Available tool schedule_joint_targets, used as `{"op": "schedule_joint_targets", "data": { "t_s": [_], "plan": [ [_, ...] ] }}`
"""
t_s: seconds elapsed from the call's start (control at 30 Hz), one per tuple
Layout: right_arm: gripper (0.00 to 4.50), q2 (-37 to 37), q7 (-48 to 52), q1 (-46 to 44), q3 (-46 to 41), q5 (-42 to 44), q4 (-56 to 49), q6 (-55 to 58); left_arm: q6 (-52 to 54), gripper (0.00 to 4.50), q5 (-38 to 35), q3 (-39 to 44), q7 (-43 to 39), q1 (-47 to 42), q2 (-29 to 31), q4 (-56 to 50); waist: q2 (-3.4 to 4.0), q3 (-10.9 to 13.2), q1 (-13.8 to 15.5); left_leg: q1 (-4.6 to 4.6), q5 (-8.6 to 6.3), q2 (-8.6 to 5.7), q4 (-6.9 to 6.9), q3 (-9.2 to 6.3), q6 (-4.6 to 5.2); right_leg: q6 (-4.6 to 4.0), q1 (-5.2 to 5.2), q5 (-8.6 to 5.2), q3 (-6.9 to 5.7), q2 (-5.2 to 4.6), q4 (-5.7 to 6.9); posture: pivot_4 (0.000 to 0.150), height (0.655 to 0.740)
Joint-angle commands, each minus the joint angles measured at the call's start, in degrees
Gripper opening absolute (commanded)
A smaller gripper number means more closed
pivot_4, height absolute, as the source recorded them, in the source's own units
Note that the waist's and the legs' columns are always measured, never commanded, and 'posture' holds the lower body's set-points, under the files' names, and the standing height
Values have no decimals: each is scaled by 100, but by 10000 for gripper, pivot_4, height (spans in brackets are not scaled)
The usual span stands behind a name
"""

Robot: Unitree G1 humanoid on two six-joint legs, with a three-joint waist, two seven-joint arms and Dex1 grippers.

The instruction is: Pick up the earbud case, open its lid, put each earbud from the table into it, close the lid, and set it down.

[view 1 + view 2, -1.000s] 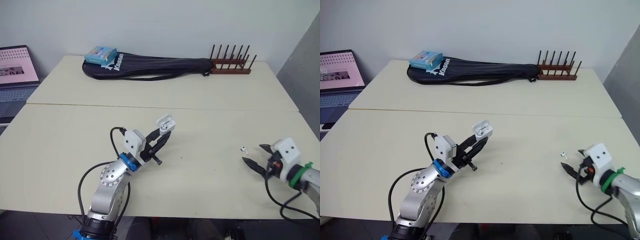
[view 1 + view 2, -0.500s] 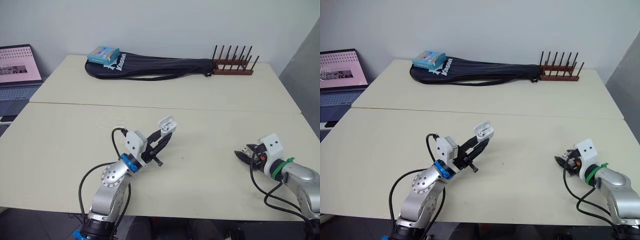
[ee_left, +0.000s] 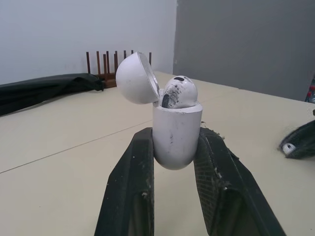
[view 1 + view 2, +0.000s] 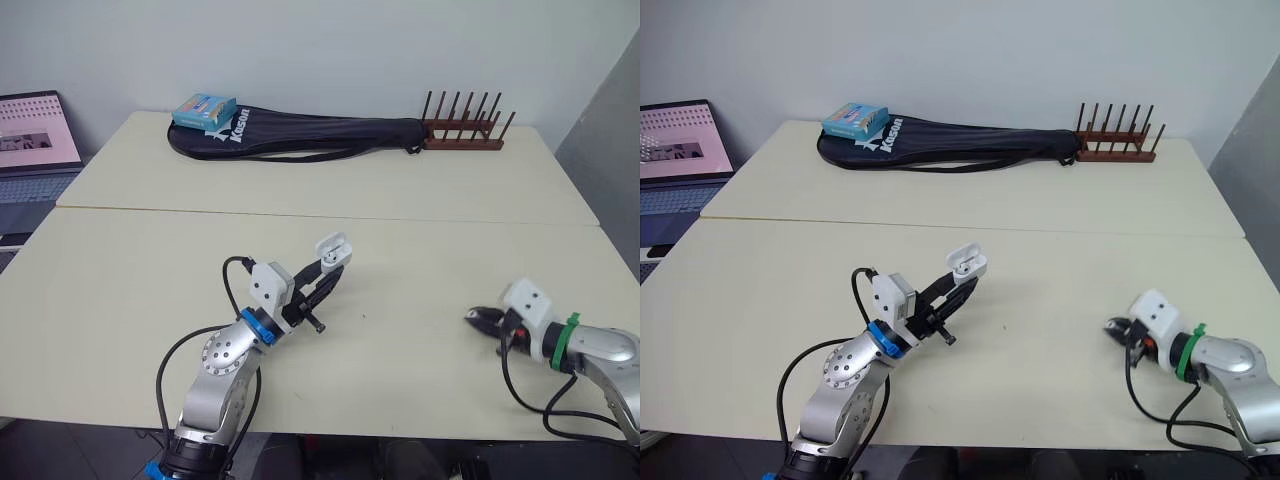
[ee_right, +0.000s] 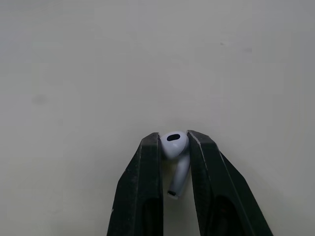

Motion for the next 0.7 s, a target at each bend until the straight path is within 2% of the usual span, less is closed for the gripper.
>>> {"op": "schedule_joint_targets", "data": {
  "t_s": [0.03, 0.13, 0.27, 0.47, 0.7],
  "plan": [
    [3903, -594, 1202, 153, 84, 78, -184, -896, 11, 7496, -12, -19, 74, 141, 15, -374, 1, 1, 0, 1, 0, -1, 0, 2, 0, 0, 1, 0, 1, -1, -1, 1500, 7087],
    [3903, -1126, 1951, 164, 252, -307, 493, -2078, 34, 7496, 23, -77, 132, 298, -17, -479, -8, 5, -1, 5, 0, -5, 3, 7, 0, 0, 7, 0, 6, -5, -5, 1500, 7087],
    [3903, -1444, 2422, -382, 454, -711, 1770, -3325, 72, 7496, 38, -129, 203, 409, -43, -604, -10, 7, -9, 15, 0, -3, 6, 17, 1, 0, 19, 1, 14, -5, -17, 1500, 7087],
    [3903, -1503, 2989, -1171, 793, -932, 2816, -4103, 92, 7496, 23, -160, 263, 463, -24, -656, -9, 6, -8, 17, 0, 0, 6, 21, 1, -1, 21, 2, 18, -4, -22, 1500, 7087],
    [3903, -1565, 3561, -1406, 1011, -824, 3120, -4097, 145, 7496, 2, -138, 276, 487, 16, -721, -8, 6, 8, 17, 0, 0, 7, 17, 1, -2, 25, 3, 15, -8, -23, 1500, 7087]
  ]
}}
